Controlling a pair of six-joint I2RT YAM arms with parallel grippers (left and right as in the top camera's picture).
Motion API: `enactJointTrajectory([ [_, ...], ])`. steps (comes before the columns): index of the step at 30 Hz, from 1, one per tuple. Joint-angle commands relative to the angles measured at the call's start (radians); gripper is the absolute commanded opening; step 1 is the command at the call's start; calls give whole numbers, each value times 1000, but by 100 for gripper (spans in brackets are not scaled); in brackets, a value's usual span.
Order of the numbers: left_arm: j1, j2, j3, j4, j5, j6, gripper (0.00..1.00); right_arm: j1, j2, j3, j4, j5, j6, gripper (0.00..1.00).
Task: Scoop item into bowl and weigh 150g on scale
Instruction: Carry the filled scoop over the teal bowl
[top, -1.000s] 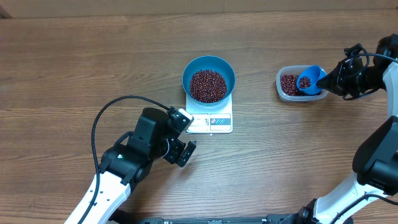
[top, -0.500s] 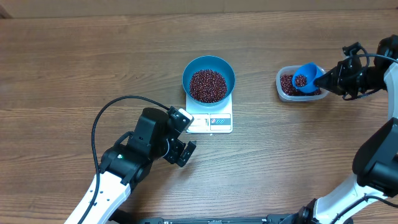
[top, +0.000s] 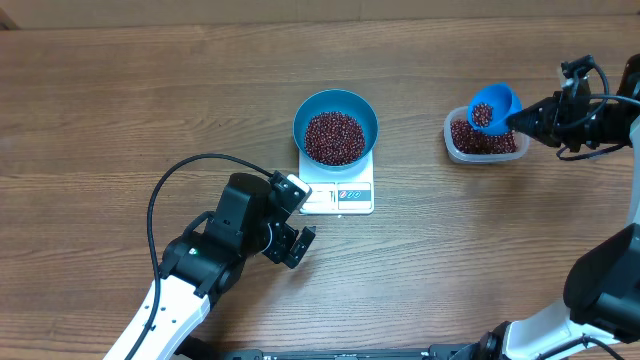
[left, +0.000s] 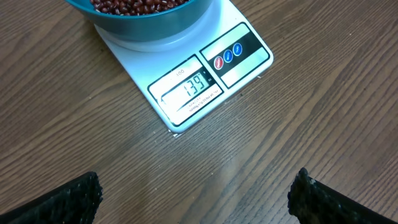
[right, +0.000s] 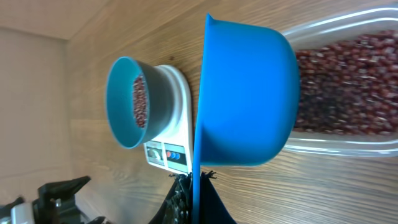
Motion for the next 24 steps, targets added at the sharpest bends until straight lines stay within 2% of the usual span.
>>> enactJointTrajectory([
  [1, -2, 5, -3, 3, -7, -17, 100, 42, -60, 36, -8, -82, -29, 4],
  [16, -2, 5, -3, 3, -7, -17, 100, 338, -75, 36, 52, -108, 25, 4],
  [24, -2, 5, -3, 3, -7, -17, 100, 499, -75, 36, 173, 50, 145, 4],
])
